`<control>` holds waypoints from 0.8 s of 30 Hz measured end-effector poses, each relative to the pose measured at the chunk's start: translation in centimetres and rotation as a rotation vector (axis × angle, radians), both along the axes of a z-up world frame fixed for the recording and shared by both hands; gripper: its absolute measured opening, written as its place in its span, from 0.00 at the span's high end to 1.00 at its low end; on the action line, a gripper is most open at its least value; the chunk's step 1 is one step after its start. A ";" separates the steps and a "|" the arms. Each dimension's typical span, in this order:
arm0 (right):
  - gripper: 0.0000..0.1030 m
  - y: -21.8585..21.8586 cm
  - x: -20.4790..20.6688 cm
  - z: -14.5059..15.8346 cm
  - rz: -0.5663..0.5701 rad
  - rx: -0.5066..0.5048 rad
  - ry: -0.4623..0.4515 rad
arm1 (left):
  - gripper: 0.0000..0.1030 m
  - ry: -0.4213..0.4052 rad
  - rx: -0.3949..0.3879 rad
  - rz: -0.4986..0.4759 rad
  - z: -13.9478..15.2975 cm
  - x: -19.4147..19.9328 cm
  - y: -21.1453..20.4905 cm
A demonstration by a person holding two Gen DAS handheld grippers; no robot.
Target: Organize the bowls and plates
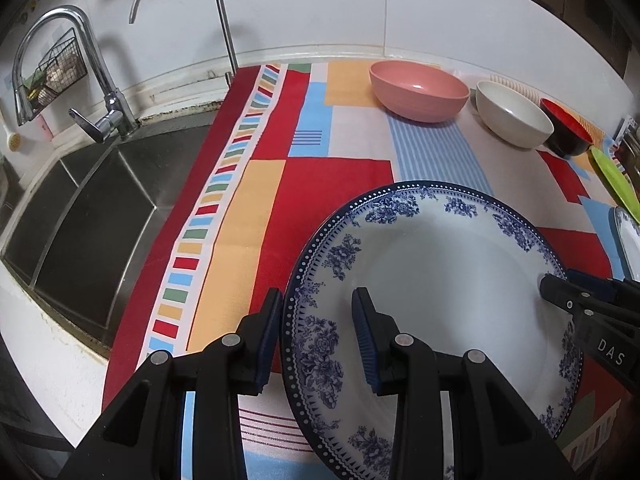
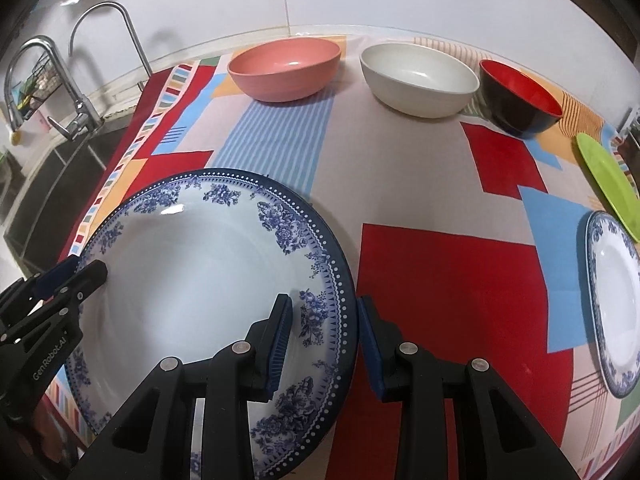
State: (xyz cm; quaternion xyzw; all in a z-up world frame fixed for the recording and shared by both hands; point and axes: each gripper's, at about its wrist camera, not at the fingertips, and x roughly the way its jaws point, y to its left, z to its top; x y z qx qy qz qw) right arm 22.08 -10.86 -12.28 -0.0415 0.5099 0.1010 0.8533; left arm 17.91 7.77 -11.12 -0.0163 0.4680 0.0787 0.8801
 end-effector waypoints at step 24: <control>0.53 -1.7 -1.9 2.0 -0.103 0.071 -0.101 | 0.22 -0.086 0.087 -0.070 2.8 -1.2 -1.5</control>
